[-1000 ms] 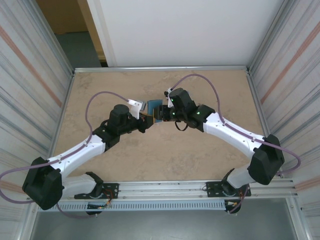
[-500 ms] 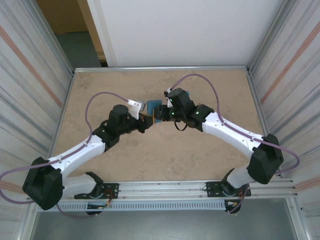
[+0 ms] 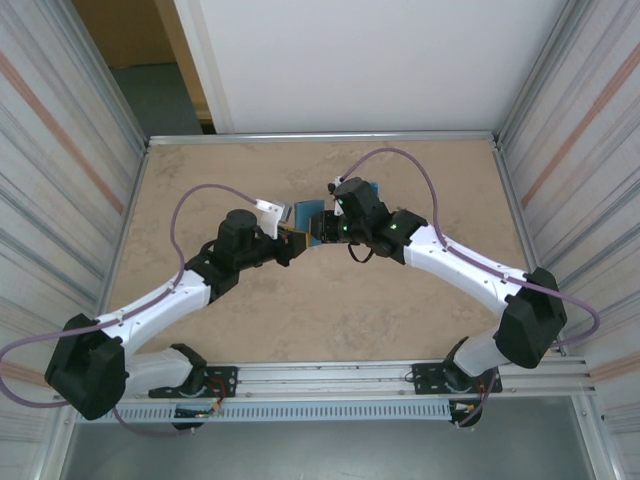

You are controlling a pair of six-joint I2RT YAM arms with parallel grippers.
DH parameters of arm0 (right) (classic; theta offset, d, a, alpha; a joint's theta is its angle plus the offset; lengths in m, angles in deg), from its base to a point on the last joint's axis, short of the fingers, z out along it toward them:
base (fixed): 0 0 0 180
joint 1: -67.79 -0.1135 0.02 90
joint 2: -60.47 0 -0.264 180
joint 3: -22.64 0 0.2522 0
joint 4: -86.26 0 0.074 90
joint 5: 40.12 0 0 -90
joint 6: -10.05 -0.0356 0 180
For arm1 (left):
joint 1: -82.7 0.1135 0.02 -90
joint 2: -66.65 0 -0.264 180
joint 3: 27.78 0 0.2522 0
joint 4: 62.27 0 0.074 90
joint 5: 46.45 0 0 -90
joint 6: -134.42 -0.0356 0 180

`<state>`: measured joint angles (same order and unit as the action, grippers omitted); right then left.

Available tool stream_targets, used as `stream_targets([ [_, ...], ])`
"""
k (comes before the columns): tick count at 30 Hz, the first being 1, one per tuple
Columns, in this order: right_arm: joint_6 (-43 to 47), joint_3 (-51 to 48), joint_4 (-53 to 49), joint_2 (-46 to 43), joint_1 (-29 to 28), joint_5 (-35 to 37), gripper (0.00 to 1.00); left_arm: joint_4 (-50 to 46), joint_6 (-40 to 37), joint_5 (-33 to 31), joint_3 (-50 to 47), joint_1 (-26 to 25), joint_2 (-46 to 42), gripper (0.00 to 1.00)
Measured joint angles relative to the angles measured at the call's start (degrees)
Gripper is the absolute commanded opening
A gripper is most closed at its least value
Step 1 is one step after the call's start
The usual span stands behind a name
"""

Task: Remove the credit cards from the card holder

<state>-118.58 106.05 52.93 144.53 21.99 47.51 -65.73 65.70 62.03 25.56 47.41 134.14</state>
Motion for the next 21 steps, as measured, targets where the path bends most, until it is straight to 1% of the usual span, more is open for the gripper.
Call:
stream_targets([
  [7, -0.2, 0.0, -0.2, 0.0, 0.0, 0.0, 0.20, 0.3, 0.0, -0.1, -0.4, 0.0, 0.0, 0.00],
  [17, -0.4, -0.2, -0.1, -0.5, 0.2, -0.2, 0.19, 0.7, 0.3, -0.1, -0.6, 0.1, 0.0, 0.00],
  [21, -0.6, -0.7, 0.1, -1.0, 0.3, -0.3, 0.17, 0.7, 0.9, 0.1, -0.6, 0.1, 0.0, 0.00],
])
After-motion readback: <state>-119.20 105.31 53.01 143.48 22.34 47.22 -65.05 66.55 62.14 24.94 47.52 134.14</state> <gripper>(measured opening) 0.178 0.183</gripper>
